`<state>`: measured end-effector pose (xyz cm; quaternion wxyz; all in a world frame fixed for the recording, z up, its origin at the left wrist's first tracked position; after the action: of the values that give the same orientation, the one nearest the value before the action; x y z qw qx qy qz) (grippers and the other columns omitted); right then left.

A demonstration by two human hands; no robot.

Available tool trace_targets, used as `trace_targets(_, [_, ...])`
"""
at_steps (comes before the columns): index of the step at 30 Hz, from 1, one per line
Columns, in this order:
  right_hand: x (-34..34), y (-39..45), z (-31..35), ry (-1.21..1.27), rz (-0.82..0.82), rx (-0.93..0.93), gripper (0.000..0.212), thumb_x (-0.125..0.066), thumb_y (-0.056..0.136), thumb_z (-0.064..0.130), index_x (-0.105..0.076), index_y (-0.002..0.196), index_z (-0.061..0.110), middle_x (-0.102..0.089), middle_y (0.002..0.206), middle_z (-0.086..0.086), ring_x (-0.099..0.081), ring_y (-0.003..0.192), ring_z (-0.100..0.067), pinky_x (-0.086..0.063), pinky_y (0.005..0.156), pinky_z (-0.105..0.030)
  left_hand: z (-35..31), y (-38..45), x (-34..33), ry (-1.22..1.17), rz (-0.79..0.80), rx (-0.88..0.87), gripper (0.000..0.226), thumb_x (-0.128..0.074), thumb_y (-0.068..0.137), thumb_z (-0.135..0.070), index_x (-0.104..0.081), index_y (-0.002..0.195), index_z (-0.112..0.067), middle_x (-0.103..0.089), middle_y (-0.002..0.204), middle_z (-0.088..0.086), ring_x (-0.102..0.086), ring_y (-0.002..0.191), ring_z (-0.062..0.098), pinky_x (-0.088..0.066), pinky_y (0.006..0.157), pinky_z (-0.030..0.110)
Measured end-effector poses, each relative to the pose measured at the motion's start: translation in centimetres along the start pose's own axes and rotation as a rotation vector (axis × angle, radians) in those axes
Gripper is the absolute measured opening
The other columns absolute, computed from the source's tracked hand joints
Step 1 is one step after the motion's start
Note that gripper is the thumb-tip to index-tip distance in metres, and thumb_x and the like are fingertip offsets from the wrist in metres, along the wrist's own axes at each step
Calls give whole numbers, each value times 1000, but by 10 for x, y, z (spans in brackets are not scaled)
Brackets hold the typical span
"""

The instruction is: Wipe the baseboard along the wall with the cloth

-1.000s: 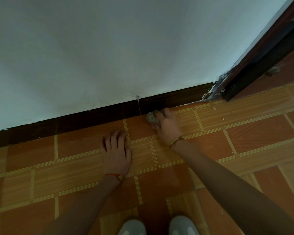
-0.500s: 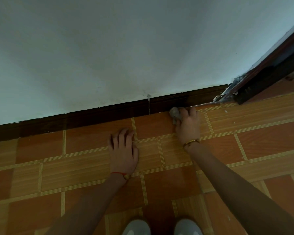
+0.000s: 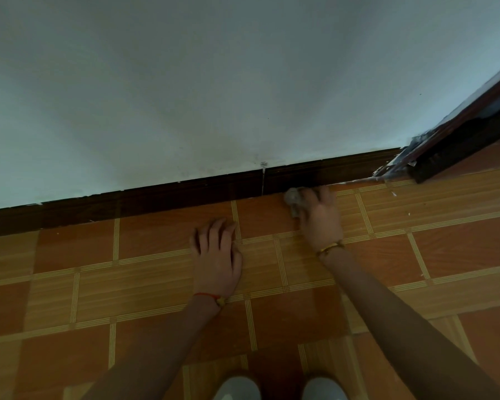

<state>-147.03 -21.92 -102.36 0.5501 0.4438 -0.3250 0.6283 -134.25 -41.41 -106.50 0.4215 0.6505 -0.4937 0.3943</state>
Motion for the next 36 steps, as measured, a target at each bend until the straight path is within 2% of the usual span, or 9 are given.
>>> trace_targets(3, [16,5,-35,2,-84,-207,35,-61,80,3,-59,115,-1,-50,115,-24,-47,102,-40,-47,85,-46,-1,1,0,0,-2,4,43,-46,91,-23,-56,132,-14,-50,140,10,-47,130,33,-26,114,62])
trace_targets(6, [20,6,-32,-15,-94,-262,38,-62,80,4,-57,116,-2,-50,115,-25,-45,104,-41,-45,87,-47,-1,0,-1,-3,-2,7,43,-46,91,-24,-55,132,-14,-51,140,10,-46,130,34,-25,115,63])
trace_targets(13, [-6,-5,34,23,55,132,38,-64,78,4,-60,115,6,-54,112,-16,-47,99,-33,-45,86,-40,-2,0,0,5,8,11,44,-45,92,-25,-57,132,-13,-51,141,10,-49,130,35,-21,118,60])
trace_targets(16, [-9,-4,43,97,128,189,40,-64,79,4,-59,118,8,-53,114,-14,-47,102,-30,-44,87,-38,-1,0,1,8,19,8,44,-45,92,-25,-57,133,-13,-51,141,10,-49,130,35,-22,117,60])
trace_targets(19, [3,-5,29,239,-58,19,34,-62,79,1,-59,113,6,-52,110,-13,-50,100,-27,-45,83,-32,-1,0,1,3,21,7,44,-44,92,-25,-57,133,-13,-51,141,10,-47,131,34,-24,116,62])
trace_targets(22, [27,-10,10,397,-361,-326,25,-62,85,5,-54,109,1,-50,111,-14,-51,96,-19,-37,75,-13,-1,0,1,4,22,8,44,-44,92,-25,-56,133,-12,-51,140,10,-45,132,34,-24,115,63])
trace_targets(24, [40,-8,8,485,-508,-402,26,-62,87,10,-52,110,1,-49,113,-15,-50,96,-15,-35,70,-2,-2,0,1,4,18,8,44,-44,92,-25,-56,132,-12,-50,140,10,-45,132,33,-24,115,62])
trace_targets(30, [37,7,61,670,-551,-270,29,-64,87,6,-49,112,3,-48,114,-11,-47,96,4,-41,77,-3,-2,0,1,17,3,-9,43,-45,92,-24,-55,132,-12,-50,140,11,-45,130,35,-25,115,63])
trace_targets(36, [17,-1,81,615,-380,-73,27,-65,84,2,-52,107,4,-48,112,-12,-46,91,1,-41,74,-2,-2,0,2,17,-10,-15,43,-46,92,-24,-56,132,-12,-50,140,11,-46,130,35,-23,116,62])
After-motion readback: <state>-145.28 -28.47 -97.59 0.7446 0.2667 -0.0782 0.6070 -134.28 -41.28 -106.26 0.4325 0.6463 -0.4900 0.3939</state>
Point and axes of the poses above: each hand's wrist, its own y-axis towards the middle knuckle, its own x-axis out of the back of the hand, z = x × y, the point moved 3 cm from there along y, towards the middle knuckle
